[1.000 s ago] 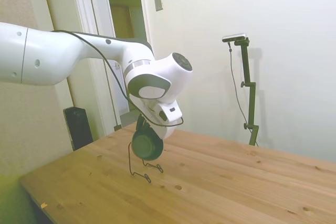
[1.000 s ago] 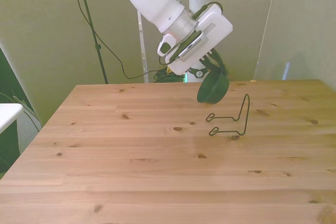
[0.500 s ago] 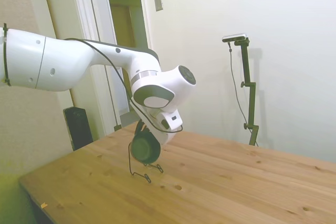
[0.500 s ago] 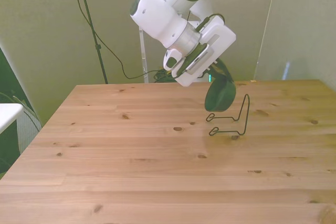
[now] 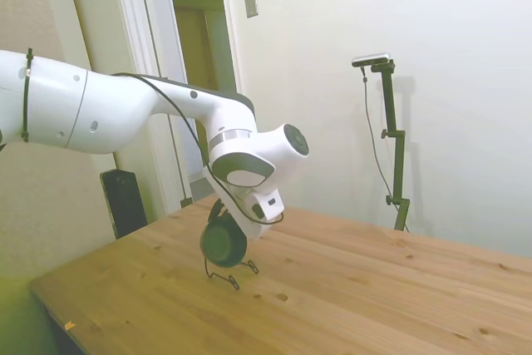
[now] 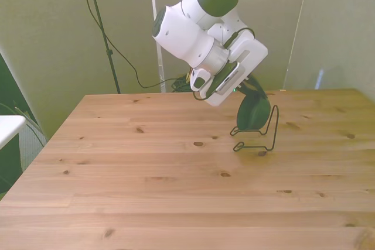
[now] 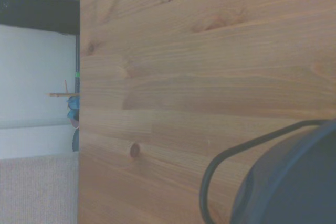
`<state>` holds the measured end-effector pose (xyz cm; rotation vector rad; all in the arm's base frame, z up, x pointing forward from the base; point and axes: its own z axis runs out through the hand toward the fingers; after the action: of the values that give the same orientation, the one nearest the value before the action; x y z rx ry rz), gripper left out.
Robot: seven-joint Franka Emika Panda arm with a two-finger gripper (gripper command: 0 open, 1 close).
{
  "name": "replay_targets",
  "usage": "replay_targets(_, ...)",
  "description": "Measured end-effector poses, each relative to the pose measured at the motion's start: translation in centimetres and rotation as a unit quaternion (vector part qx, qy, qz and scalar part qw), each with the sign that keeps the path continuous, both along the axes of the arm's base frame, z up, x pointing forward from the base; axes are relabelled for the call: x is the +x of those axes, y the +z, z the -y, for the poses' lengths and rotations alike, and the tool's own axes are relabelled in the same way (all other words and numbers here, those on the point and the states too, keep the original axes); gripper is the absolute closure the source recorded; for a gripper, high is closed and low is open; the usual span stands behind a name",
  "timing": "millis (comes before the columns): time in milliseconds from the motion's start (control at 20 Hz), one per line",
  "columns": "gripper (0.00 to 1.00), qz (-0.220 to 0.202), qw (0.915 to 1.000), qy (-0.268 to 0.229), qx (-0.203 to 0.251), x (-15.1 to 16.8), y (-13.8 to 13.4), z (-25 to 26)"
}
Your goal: Load the bowl
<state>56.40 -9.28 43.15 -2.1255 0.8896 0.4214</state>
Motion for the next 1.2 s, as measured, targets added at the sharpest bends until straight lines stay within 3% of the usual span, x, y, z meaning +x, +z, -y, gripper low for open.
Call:
replay_targets(350,1.0,0.006,0.9999,0.005,-0.011,0.8,-1.1,-2.1)
replay_targets(1200,1.0,0.002,0.9998,-0.007,-0.021,0.7,-3.1,-1.0)
